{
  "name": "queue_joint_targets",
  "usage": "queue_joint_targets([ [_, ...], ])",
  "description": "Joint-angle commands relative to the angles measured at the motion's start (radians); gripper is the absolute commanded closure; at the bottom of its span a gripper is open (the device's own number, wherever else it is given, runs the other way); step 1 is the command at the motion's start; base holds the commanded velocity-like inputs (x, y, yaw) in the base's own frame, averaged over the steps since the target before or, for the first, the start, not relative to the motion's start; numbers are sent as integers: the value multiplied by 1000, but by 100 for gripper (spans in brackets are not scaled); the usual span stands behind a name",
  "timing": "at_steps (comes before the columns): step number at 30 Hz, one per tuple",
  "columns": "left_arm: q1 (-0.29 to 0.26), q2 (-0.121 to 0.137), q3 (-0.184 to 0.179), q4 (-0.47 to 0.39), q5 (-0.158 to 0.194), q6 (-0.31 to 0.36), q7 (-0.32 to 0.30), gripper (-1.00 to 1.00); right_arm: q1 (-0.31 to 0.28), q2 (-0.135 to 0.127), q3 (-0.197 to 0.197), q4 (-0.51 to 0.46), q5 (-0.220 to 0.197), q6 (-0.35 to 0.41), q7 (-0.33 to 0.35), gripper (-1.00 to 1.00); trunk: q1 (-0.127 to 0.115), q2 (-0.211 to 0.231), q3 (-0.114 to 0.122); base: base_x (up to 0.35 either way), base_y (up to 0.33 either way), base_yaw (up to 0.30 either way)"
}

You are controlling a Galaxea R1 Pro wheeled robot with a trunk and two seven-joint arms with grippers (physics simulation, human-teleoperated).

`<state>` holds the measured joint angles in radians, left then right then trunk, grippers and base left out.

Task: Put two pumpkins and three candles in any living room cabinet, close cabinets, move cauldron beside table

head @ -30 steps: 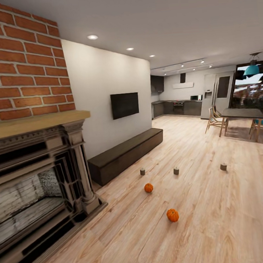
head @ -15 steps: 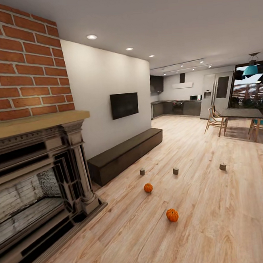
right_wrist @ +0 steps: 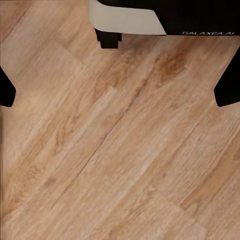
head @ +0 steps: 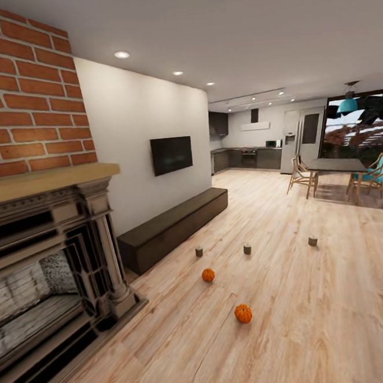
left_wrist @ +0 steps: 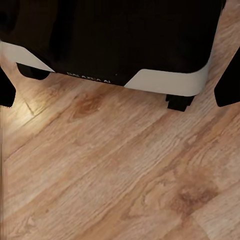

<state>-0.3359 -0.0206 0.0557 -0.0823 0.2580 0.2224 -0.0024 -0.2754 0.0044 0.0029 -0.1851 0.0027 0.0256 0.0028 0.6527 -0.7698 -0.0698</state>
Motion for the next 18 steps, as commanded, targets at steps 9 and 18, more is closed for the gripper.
queue_joint_targets([
  [9,0,-2,3,4,3,5,1,-100,-1,0,-1,0,1,3,5,-100,0,-1,4,287,0,-268],
  [18,0,-2,3,4,3,5,2,-100,-1,0,-1,1,1,4,4,-100,0,-1,11,331,-26,-269],
])
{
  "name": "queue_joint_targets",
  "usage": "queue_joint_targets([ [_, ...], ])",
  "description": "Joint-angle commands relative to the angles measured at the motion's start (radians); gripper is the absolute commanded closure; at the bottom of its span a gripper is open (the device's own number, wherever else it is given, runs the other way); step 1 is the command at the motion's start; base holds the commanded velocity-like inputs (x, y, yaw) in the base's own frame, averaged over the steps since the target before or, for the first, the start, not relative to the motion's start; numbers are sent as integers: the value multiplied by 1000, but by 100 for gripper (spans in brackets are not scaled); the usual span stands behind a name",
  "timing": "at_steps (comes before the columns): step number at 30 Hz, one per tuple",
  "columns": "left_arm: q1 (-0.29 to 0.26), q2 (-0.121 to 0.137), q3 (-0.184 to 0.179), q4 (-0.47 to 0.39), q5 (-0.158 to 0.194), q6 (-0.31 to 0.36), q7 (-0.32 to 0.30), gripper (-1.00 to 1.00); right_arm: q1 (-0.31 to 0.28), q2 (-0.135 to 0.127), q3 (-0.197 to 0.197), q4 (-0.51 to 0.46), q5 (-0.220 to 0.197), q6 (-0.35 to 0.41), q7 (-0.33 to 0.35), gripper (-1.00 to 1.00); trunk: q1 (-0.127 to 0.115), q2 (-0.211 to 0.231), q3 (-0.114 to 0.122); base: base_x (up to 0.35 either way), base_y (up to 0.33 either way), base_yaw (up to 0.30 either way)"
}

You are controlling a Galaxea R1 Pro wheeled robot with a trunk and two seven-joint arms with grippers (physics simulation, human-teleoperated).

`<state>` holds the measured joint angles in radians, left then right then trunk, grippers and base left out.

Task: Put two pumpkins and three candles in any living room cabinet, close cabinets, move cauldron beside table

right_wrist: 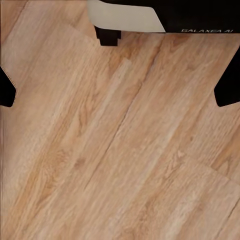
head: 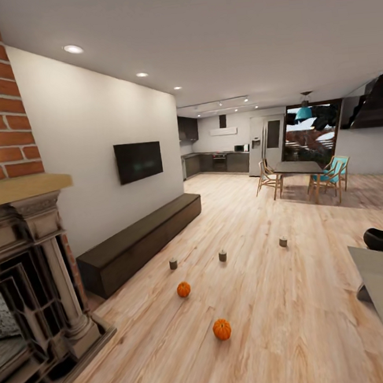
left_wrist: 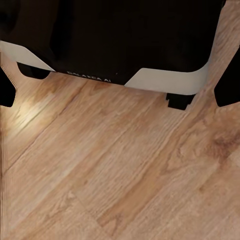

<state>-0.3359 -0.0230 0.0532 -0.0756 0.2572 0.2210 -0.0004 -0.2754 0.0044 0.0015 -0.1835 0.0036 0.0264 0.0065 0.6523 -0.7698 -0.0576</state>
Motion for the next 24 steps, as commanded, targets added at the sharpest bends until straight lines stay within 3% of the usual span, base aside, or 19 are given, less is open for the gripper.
queue_joint_targets([
  [1,0,-1,5,-2,4,6,0,-100,-1,0,0,-1,1,3,0,-100,1,-1,-1,333,-79,-270],
  [8,0,-1,5,0,4,-13,-1,-100,-1,0,0,-1,1,3,-3,-100,1,-1,1,195,-46,-176],
  [11,0,-3,5,23,4,-44,-1,-100,-1,0,-1,1,0,2,-9,-100,1,-1,2,25,-6,-23],
  [24,0,-3,5,28,4,-48,-1,-100,-1,0,0,1,3,1,-6,-100,1,-1,2,56,0,-7],
])
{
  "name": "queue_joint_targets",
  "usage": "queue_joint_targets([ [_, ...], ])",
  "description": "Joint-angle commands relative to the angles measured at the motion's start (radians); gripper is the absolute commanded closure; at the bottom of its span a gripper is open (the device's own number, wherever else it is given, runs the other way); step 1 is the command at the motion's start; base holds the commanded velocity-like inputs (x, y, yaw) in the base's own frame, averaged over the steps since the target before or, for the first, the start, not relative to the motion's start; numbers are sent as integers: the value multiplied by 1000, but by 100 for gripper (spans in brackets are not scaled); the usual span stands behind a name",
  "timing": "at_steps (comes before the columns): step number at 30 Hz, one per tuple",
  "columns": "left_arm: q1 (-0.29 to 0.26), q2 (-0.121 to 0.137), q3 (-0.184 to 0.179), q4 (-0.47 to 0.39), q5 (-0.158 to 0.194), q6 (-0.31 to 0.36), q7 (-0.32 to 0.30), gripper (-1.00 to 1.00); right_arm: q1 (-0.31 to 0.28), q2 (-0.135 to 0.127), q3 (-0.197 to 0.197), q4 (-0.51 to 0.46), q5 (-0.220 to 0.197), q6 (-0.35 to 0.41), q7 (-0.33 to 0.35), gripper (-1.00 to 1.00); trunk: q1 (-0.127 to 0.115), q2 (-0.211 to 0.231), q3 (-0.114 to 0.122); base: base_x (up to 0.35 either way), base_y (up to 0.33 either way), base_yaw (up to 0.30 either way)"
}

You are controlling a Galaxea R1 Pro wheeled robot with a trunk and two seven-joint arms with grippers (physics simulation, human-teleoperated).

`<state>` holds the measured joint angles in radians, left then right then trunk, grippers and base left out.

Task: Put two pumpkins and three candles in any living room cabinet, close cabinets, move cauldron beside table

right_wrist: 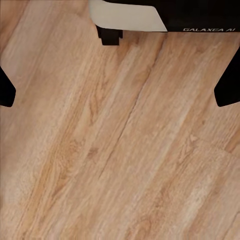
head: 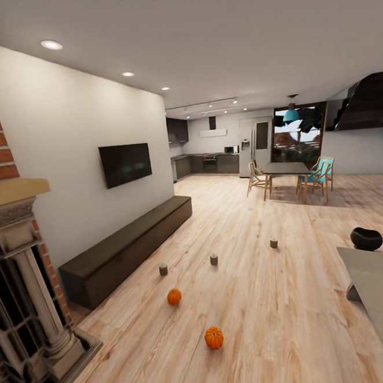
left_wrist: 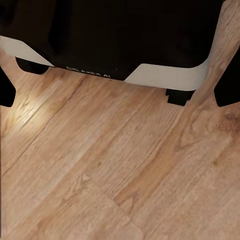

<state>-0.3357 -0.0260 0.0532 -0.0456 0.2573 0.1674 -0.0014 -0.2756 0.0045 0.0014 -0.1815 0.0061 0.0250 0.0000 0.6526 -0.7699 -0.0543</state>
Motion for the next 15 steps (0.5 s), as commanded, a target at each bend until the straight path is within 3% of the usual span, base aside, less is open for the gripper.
queue_joint_targets([
  [1,0,0,5,-2,3,6,0,-100,-1,0,0,-1,1,3,1,-100,1,-1,-2,279,0,-140],
  [9,0,0,5,-2,3,6,0,-100,-1,0,0,-1,1,4,2,-100,1,-1,1,319,-73,-250],
  [15,0,0,5,-2,3,6,0,-100,-1,0,0,-1,1,4,3,-100,1,-1,3,324,-160,-284],
])
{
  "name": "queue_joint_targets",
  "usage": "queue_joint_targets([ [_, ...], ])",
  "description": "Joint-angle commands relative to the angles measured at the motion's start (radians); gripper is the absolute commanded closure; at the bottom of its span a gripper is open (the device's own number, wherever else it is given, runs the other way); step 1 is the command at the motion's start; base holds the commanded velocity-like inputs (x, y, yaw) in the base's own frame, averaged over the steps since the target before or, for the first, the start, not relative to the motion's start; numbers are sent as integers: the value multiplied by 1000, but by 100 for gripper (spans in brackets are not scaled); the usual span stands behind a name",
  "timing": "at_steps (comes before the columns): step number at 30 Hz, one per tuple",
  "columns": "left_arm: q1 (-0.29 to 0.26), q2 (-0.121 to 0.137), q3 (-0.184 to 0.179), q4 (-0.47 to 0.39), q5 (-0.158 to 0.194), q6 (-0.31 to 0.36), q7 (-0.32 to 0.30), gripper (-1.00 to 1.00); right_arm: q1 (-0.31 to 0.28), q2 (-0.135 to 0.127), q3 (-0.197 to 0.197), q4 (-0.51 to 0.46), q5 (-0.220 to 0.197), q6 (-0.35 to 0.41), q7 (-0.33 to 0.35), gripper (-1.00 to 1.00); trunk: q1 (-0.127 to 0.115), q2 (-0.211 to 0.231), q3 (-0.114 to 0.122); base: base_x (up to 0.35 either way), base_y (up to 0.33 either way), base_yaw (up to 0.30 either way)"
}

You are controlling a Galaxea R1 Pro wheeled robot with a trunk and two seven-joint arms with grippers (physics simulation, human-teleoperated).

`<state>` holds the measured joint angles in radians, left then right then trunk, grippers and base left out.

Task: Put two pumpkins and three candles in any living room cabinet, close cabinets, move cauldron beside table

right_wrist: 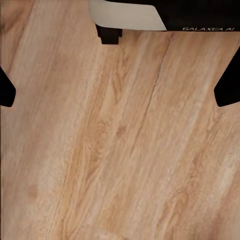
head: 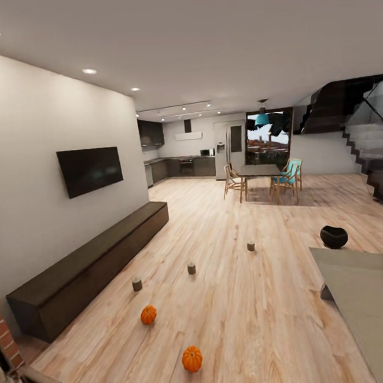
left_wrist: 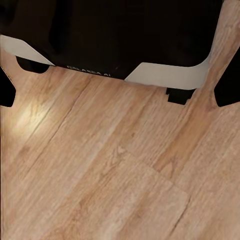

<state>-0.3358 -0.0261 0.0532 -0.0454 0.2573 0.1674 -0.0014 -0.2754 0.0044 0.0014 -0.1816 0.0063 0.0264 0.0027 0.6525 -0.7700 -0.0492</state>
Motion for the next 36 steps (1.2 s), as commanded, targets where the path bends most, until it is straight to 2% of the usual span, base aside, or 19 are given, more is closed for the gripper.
queue_joint_targets([
  [1,0,0,5,-2,3,6,0,-100,-1,0,0,-1,1,3,0,-100,1,-1,-2,320,-172,-289],
  [7,0,-1,5,-2,3,6,-4,-100,-1,0,0,-1,1,3,0,-100,1,-1,-1,240,-136,-235],
  [19,0,-2,5,-2,3,6,-6,-100,-1,0,2,-1,1,3,-2,-100,1,-1,-1,105,-61,-45],
  [29,0,-2,5,-2,3,6,-6,-100,-1,0,2,-1,1,3,-3,-100,1,-1,-1,236,-156,-255],
  [36,0,-2,5,-2,3,6,-6,-100,-1,0,2,-1,1,3,-3,-100,1,-1,-1,60,-40,-150],
])
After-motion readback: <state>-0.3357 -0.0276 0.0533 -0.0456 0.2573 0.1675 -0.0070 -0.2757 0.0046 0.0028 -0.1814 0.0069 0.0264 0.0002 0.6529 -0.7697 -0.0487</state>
